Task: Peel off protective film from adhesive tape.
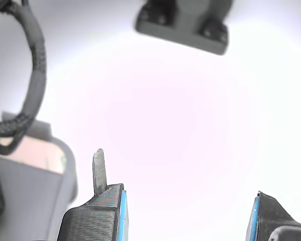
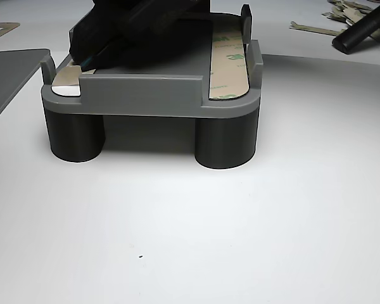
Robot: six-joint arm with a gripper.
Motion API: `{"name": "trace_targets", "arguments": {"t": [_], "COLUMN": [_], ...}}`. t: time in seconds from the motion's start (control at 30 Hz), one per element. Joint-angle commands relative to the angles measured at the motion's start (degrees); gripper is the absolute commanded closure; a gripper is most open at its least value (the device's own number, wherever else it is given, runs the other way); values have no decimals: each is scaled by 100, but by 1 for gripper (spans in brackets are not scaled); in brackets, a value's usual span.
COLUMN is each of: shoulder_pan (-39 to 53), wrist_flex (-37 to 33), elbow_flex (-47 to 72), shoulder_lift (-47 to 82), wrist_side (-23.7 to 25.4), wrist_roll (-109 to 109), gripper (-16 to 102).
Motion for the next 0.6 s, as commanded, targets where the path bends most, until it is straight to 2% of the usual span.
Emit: {"name": "trace_targets", "arguments": {"t": [0.0,0.1,0.2,0.37,0.43,0.57], "shoulder_pan": [-308,-396,-1151,-1187,-1187,-1187], "wrist_flex": [686,1011,1134,1116,1116,1116], "elbow_flex": [-167,-290,18,299,299,299], "shoulder_lift": [519,510,519,519,519,519], "wrist_side": [-149,-193,-896,-747,-466,-431], "wrist_roll": [712,940,826,914,1081,1107], "gripper": [-14,-14,-14,-14,-14,-14]}}
